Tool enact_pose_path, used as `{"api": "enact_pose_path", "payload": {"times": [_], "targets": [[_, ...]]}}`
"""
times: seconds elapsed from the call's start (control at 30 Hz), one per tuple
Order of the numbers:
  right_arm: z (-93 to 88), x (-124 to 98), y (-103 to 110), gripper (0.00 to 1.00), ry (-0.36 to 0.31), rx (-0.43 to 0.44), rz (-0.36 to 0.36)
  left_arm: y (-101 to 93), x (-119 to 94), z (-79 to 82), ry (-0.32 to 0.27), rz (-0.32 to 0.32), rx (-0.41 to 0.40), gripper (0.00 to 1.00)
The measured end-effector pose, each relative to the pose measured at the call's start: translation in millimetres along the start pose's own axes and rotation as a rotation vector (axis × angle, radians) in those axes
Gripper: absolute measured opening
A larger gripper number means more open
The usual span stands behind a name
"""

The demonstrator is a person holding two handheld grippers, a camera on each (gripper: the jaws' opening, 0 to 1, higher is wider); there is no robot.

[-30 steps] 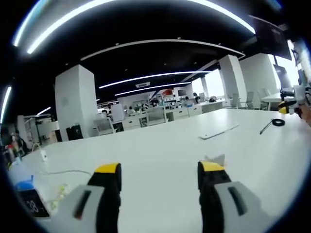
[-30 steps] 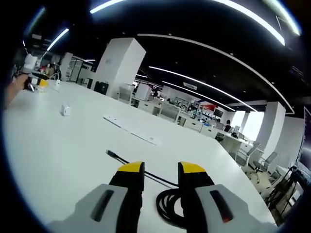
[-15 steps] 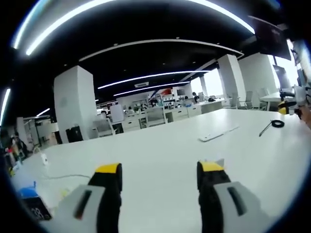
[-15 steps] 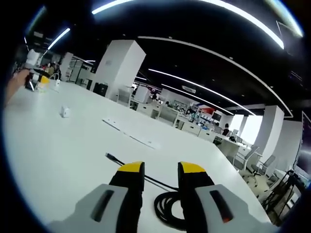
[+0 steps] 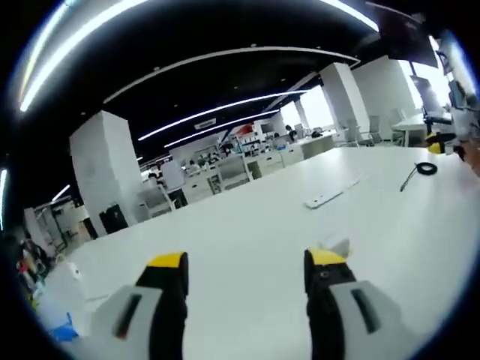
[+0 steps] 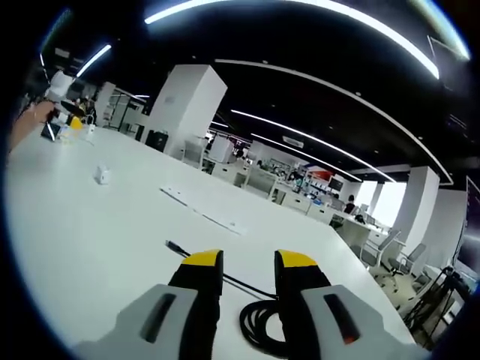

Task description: Plug the desk Type‑C cable into the charger adapter.

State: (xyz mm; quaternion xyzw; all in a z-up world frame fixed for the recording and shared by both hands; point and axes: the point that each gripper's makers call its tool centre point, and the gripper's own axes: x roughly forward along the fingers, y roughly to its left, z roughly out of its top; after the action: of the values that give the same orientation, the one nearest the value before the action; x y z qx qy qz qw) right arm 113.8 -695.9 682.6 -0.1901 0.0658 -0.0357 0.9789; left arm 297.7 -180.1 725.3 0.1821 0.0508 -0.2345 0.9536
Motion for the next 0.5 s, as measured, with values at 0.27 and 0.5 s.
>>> {"api": "enact_pose_path", "payload": {"times": [0.27, 0.5], "targets": [[0.3, 0, 0, 0.28, 0.0, 0.004, 0.002, -22.7, 18, 14.3, 0.057, -0.124, 0.106, 0.63], [0.9, 0, 2, 0.28, 0.001, 0.002, 0.014, -40.8, 36, 18.1, 0.117, -0.196, 0.197, 0.62]]}}
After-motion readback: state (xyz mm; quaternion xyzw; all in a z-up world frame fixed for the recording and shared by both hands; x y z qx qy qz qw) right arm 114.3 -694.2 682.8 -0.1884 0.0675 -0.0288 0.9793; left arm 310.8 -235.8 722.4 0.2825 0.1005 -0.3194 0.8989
